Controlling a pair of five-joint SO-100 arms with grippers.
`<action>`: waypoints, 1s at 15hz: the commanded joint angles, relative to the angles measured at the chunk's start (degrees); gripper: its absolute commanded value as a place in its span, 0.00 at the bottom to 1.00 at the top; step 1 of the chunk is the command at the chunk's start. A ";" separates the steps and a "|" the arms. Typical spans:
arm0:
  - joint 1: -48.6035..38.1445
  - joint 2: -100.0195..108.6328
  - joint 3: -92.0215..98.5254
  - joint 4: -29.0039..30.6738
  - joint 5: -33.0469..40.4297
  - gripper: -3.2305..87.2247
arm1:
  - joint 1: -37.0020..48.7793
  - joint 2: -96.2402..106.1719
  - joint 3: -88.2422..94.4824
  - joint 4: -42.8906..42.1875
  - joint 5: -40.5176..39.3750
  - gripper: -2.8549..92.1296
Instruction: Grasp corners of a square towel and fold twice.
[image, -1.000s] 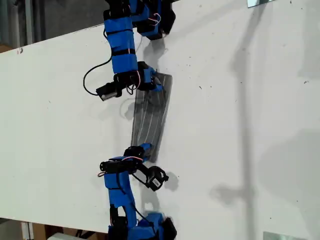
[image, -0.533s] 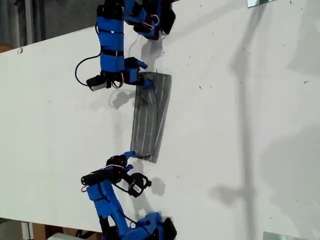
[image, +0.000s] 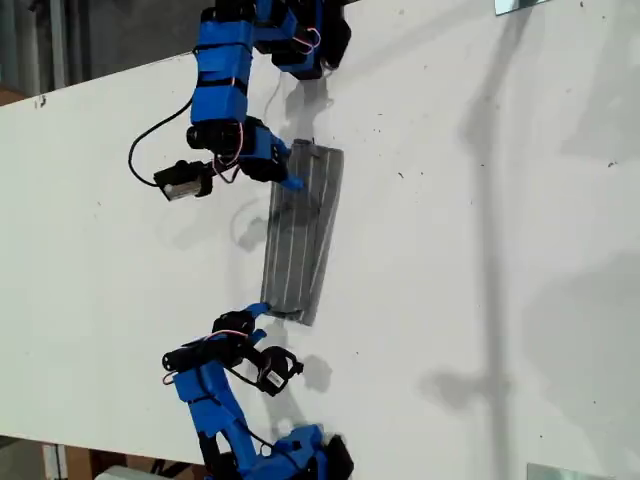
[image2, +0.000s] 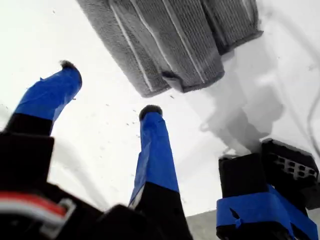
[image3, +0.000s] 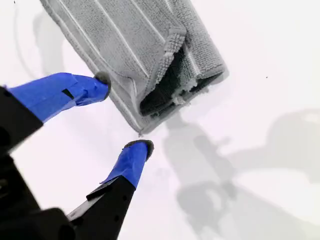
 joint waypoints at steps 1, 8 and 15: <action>0.00 0.35 -2.55 0.00 0.26 0.27 | 2.72 5.27 0.53 2.81 0.62 0.32; 1.58 -2.90 -5.98 0.00 0.26 0.27 | 11.60 4.75 31.82 -18.19 0.79 0.32; 3.16 -2.37 -6.59 0.09 -0.09 0.27 | 7.03 3.43 43.15 -31.90 7.29 0.37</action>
